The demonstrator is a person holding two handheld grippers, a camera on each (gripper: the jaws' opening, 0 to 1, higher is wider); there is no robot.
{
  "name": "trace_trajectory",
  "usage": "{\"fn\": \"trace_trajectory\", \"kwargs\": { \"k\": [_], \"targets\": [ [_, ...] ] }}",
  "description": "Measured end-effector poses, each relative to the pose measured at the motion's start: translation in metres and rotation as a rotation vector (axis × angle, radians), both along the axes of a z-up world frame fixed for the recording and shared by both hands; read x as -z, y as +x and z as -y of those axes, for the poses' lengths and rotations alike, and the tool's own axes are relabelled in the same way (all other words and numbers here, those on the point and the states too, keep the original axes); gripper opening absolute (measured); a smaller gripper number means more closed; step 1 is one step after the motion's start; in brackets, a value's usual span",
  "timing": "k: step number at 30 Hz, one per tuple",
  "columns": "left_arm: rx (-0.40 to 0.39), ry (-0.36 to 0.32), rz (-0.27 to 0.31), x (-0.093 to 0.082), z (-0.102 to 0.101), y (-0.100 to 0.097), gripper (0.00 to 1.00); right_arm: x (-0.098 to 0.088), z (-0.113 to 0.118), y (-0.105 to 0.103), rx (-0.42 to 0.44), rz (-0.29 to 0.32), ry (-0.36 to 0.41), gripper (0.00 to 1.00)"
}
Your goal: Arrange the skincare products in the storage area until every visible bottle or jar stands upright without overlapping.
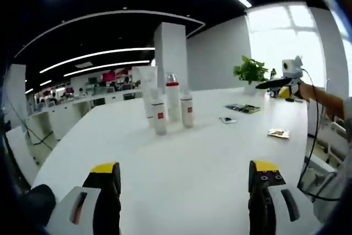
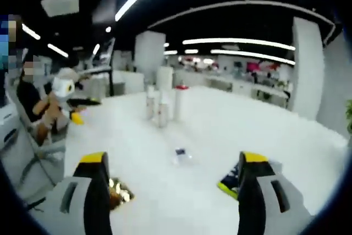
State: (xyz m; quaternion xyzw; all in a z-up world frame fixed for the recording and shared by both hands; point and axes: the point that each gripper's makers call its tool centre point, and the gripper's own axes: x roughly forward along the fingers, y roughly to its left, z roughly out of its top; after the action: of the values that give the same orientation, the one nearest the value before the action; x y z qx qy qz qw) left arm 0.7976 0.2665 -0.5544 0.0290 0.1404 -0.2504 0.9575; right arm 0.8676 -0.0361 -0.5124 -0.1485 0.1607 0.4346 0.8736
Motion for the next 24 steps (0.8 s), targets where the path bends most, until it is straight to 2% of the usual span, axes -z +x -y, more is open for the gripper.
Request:
{"fn": "trace_trajectory", "kwargs": {
  "k": [1,2,4,5,7,9,10,13,15,16,18,20,22,24],
  "targets": [
    [0.004,0.001,0.002,-0.001,0.002,0.0,1.0,0.004,-0.005,0.006,-0.014,-0.027,-0.028,0.92],
    [0.013,0.002,0.006,-0.002,0.006,-0.001,1.0,0.005,-0.007,0.008,-0.017,-0.04,-0.033,0.91],
    [0.027,0.005,0.008,-0.002,0.01,-0.001,0.99,0.009,-0.018,0.017,-0.029,-0.101,-0.028,0.88],
    [0.031,0.008,0.007,-0.001,0.012,-0.002,0.99,0.014,-0.023,0.023,-0.038,-0.132,-0.049,0.87],
    [0.037,0.012,0.001,0.001,0.014,-0.002,0.99,0.02,-0.026,0.03,-0.044,-0.147,-0.105,0.86],
    [0.049,0.013,-0.007,0.003,0.016,-0.004,0.98,0.033,-0.028,0.038,-0.054,-0.172,-0.218,0.84],
    [0.059,0.004,-0.015,0.003,0.018,-0.006,0.98,0.042,-0.027,0.04,-0.065,-0.197,-0.31,0.82],
    [0.069,-0.023,-0.012,0.001,0.023,-0.007,0.98,0.06,-0.033,0.046,-0.065,-0.258,-0.402,0.8],
    [0.074,-0.026,-0.008,-0.001,0.026,-0.008,0.98,0.074,-0.033,0.052,-0.037,-0.315,-0.468,0.83],
    [0.079,-0.024,-0.004,-0.001,0.028,-0.009,0.98,0.076,-0.032,0.054,-0.028,-0.324,-0.485,0.84],
    [0.086,-0.023,-0.004,-0.001,0.029,-0.01,0.98,0.084,-0.027,0.068,0.009,-0.324,-0.554,0.77],
    [0.09,-0.026,-0.005,-0.002,0.031,-0.011,0.98,0.081,-0.036,0.071,-0.007,-0.338,-0.509,0.74],
    [0.093,-0.032,-0.003,-0.002,0.032,-0.011,0.98,0.083,-0.035,0.073,-0.027,-0.348,-0.551,0.67],
    [0.095,-0.034,-0.005,-0.002,0.032,-0.011,0.98,0.085,-0.039,0.071,-0.065,-0.4,-0.565,0.64]
  ]
}}
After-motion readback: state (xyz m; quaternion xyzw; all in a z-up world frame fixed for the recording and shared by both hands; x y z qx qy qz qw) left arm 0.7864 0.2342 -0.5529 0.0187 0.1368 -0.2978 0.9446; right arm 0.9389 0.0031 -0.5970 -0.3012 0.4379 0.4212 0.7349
